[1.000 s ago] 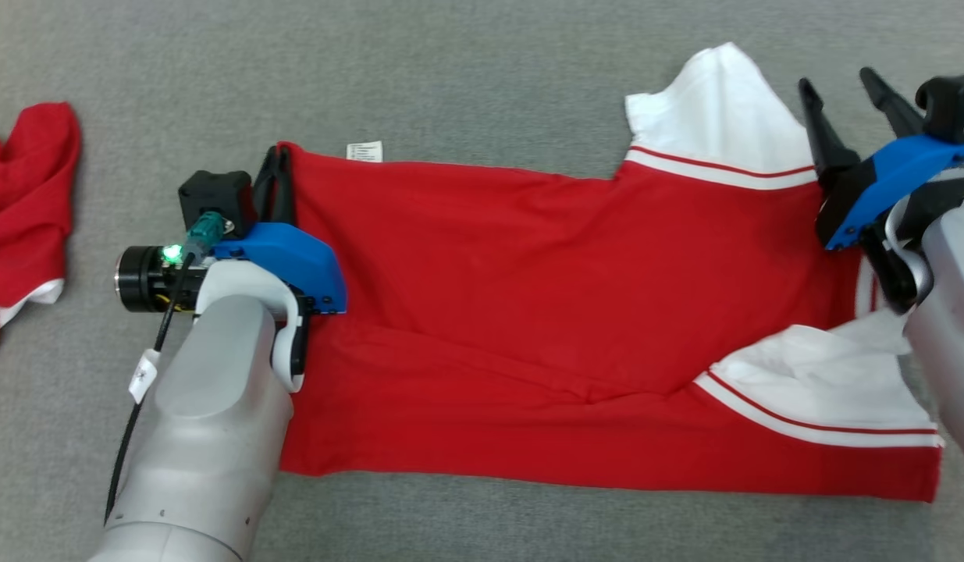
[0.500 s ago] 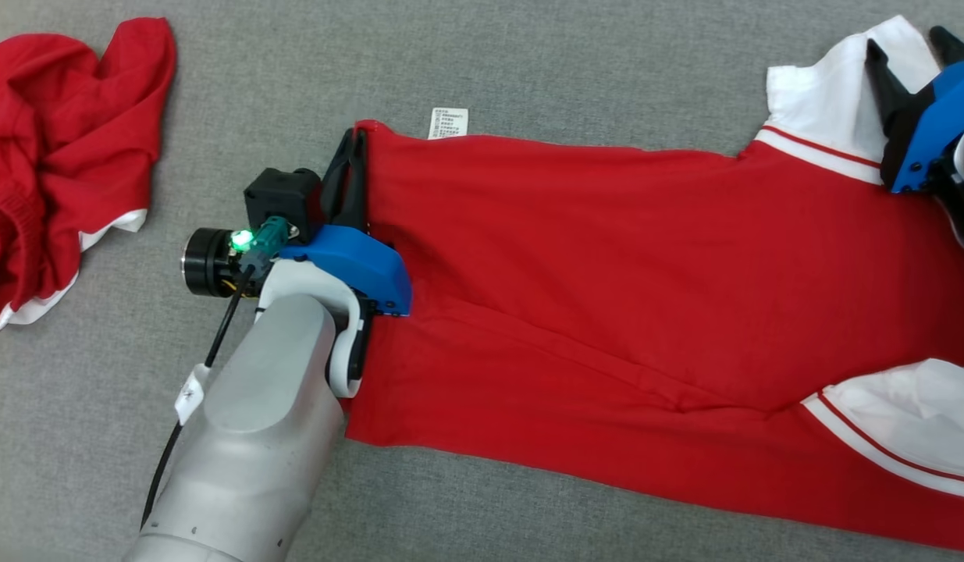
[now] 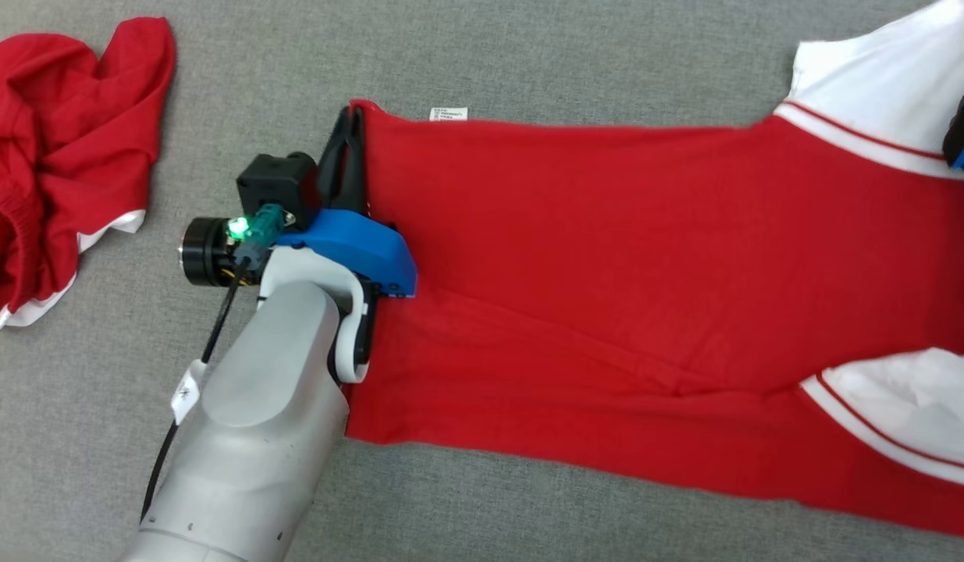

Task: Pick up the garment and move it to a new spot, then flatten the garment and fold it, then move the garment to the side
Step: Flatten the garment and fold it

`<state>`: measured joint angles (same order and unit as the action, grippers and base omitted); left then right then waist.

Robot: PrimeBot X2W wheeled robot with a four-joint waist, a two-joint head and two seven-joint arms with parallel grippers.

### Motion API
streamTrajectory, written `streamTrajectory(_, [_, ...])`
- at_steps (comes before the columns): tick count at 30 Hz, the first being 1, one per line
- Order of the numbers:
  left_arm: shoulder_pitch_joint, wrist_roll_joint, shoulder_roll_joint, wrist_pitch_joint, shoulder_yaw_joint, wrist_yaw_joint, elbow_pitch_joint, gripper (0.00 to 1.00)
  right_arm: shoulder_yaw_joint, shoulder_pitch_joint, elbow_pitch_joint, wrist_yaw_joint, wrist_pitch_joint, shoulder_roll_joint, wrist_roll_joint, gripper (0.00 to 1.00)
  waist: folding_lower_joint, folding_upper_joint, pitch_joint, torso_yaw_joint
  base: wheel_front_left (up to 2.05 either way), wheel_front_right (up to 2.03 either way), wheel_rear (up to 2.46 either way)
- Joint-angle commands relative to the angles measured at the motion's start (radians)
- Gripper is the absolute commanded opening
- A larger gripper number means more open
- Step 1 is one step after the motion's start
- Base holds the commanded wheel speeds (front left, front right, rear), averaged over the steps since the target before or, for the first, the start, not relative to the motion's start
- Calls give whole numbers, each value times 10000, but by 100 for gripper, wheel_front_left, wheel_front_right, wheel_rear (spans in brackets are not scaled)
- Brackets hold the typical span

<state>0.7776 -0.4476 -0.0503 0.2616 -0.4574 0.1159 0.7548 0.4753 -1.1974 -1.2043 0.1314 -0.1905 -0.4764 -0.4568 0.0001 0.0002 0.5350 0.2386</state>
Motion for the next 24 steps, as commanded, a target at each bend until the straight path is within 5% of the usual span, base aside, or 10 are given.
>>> streamTrajectory(1, [37,181,-26,47,317,88,-251,0,-209,-318,-88,-13,-457,-103,124,0,-1,-2,-100,-126,0,0,0])
streamTrajectory(7, [-281,783,-187,47,1199,51,-1096,0,-1193,-68,858,-13,-757,40,274,0,-1,-2,-377,-651,0,0,0])
streamTrajectory(15, [-1131,1516,-387,46,2135,-368,-1425,0,-2768,2221,3497,-9,-760,837,330,0,-1,-2,-1286,-1533,0,0,0])
streamTrajectory(24, [-2738,1932,-356,47,2863,-666,-1467,0,-3362,5324,5153,-9,-762,1461,50,0,-1,-2,-2441,-2127,0,0,0])
